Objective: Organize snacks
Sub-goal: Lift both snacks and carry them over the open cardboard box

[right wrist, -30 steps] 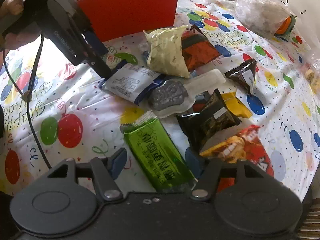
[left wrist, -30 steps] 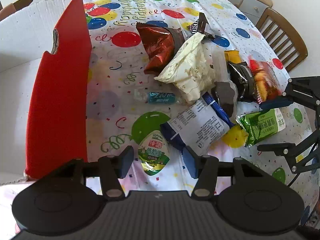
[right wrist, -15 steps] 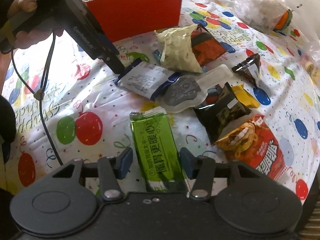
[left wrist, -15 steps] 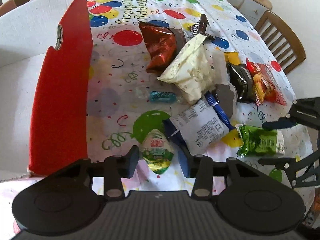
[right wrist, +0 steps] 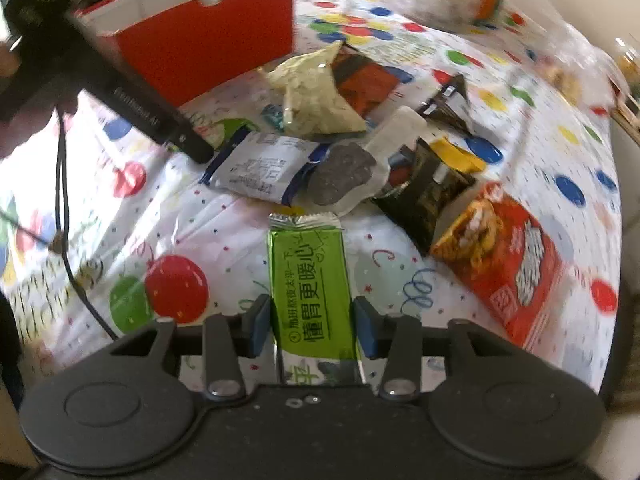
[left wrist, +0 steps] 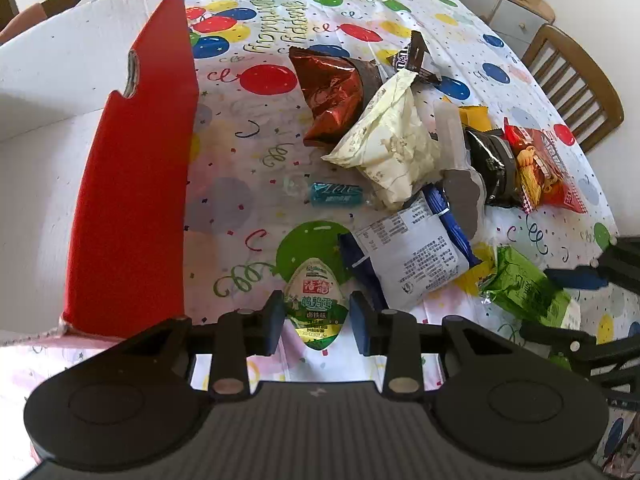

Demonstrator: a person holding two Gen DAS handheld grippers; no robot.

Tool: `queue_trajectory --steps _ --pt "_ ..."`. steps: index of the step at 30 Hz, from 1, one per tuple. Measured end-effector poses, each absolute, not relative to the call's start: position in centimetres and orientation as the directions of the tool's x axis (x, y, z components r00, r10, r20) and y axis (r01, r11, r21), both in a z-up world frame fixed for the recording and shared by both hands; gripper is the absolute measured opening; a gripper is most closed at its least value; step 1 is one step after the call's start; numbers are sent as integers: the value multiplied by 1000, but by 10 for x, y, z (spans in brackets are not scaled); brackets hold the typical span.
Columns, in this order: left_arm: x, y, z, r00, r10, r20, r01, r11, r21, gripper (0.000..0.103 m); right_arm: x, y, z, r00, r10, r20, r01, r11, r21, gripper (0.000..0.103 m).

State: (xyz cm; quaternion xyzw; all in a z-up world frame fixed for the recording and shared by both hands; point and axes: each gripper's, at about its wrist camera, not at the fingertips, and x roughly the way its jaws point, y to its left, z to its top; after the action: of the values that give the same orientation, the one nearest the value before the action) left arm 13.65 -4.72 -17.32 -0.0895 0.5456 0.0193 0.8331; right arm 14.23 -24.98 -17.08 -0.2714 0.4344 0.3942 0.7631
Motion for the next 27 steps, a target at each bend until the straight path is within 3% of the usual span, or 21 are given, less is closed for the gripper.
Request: queue_trajectory --steps 10,27 --pt "122 -41 -166 423 -95 -901 -162 971 -178 34 129 -259 -155 354 376 -856 -645 762 68 42" --pt "73 -17 -102 512 -113 -851 -154 963 -221 34 98 -227 -103 437 360 -824 -517 850 97 42"
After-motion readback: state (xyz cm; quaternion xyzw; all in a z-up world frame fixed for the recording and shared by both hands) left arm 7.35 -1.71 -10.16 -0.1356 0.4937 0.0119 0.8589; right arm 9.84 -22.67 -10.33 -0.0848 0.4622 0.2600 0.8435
